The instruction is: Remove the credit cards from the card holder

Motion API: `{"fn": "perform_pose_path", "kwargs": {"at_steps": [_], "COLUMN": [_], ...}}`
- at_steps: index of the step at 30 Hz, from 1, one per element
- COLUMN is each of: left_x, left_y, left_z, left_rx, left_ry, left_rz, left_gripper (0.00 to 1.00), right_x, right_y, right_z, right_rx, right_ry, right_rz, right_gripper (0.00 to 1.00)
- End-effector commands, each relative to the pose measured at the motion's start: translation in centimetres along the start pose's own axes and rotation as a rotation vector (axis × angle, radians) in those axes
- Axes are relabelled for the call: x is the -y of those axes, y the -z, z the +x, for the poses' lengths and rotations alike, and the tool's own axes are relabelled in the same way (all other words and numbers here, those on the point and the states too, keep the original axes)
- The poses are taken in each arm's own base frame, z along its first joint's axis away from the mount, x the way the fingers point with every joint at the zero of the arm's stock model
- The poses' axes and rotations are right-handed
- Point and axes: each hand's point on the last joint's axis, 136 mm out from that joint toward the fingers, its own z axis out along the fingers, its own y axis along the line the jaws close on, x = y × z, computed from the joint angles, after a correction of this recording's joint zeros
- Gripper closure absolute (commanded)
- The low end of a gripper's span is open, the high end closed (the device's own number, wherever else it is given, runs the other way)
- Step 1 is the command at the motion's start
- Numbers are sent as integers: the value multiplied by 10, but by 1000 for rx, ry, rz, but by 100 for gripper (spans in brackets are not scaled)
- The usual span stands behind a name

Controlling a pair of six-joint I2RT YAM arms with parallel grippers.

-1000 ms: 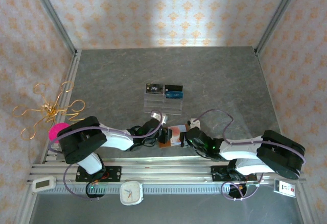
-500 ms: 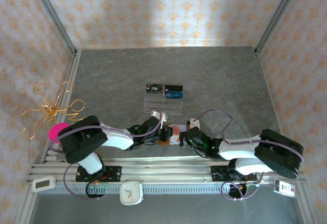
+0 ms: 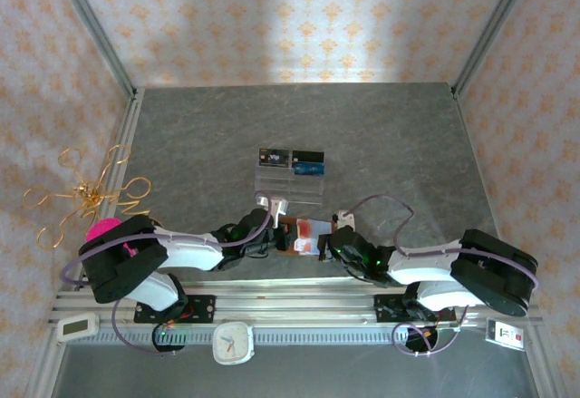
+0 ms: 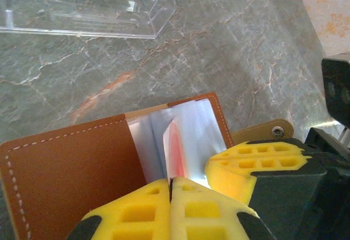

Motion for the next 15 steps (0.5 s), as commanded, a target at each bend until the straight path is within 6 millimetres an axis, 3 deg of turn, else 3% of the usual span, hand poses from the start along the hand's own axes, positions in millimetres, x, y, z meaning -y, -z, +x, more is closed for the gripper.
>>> {"fn": "perform_pose_path", "kwargs": {"at_steps": [1, 9, 15], "left_x": [-8, 18, 53], "left_y": [10, 35, 48], "left_z": [-2, -19, -26], "left_rx": [12, 39, 23], "left_ry": [-28, -134, -288], "left_rz": [-34, 30, 158], "left_gripper": [100, 100, 100], "right_x": [22, 7, -16], "right_y": [2, 8, 25], "right_z": [12, -2, -25], "right_rx": [-29, 15, 86], "right_ry": [3, 33, 82], "right_rz": [72, 18, -64], "right_gripper": [99, 94, 80]}}
